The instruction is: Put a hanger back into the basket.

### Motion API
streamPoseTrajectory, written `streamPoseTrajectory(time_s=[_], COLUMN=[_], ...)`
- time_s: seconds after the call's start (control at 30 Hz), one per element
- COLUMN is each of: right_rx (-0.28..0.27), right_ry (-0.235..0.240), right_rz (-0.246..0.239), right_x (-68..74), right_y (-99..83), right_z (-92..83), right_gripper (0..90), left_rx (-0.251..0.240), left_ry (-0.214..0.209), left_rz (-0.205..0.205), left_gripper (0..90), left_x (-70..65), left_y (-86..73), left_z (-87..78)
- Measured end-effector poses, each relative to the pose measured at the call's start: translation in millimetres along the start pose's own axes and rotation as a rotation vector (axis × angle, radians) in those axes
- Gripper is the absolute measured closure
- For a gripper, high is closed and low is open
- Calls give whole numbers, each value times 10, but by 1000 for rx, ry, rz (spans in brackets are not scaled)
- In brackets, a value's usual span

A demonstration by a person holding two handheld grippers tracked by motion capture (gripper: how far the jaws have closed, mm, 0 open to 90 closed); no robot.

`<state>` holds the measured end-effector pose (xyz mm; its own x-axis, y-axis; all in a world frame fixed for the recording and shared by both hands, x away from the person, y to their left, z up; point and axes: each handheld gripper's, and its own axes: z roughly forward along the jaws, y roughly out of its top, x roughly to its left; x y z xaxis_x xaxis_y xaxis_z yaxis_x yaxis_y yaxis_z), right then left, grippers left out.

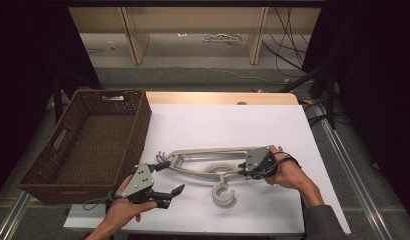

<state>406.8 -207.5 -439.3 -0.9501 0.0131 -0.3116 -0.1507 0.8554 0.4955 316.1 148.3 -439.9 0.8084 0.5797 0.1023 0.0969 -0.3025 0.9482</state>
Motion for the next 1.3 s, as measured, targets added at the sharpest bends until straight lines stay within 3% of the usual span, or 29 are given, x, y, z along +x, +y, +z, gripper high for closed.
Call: streamPoseTrajectory(time_s=[0.2, 0.23, 0.3, 0.47, 0.5, 0.67, 0.8, 0.87, 0.9, 1.0, 1.07, 1.13, 1.3], right_rx=[-3, -9, -12, -24, -29, -39, -38, -40, -39, -43, -47, -56, -82], right_ry=[-6, -11, -19, -2, -2, -2, 0, 0, 5, -9, -9, -13, -77], right_rz=[-18, -23, -25, -54, -58, -63, -68, -71, -73, -64, -66, -58, -18], right_x=[-1, -3, 4, 15, 22, 28, 29, 29, 30, 27, 30, 19, -4], right_y=[39, 47, 65, 112, 120, 144, 150, 148, 149, 152, 149, 143, 137], right_z=[-35, -44, -64, -107, -112, -125, -131, -131, -133, -152, -160, -188, -256], right_gripper=[771, 773, 777, 797, 801, 806, 806, 807, 807, 806, 803, 793, 760], left_rx=[79, 87, 151, 240, 239, 311, 299, 298, 295, 306, 317, 320, 303], left_ry=[-20, -16, -9, 3, 1, -22, -42, -72, -76, -108, -115, -125, -130], left_rz=[75, 115, 182, 309, 301, 363, 370, 379, 388, 458, 520, 556, 591], left_gripper=[203, 215, 232, 288, 294, 399, 479, 596, 608, 702, 730, 748, 775], left_x=[-6, -6, -43, -102, -105, -23, 20, 35, 36, 19, -3, -12, -21], left_y=[25, 35, 41, 44, 35, 17, 45, 79, 95, 150, 181, 221, 354], left_z=[357, 419, 532, 746, 790, 921, 971, 979, 990, 1011, 1014, 1003, 946])
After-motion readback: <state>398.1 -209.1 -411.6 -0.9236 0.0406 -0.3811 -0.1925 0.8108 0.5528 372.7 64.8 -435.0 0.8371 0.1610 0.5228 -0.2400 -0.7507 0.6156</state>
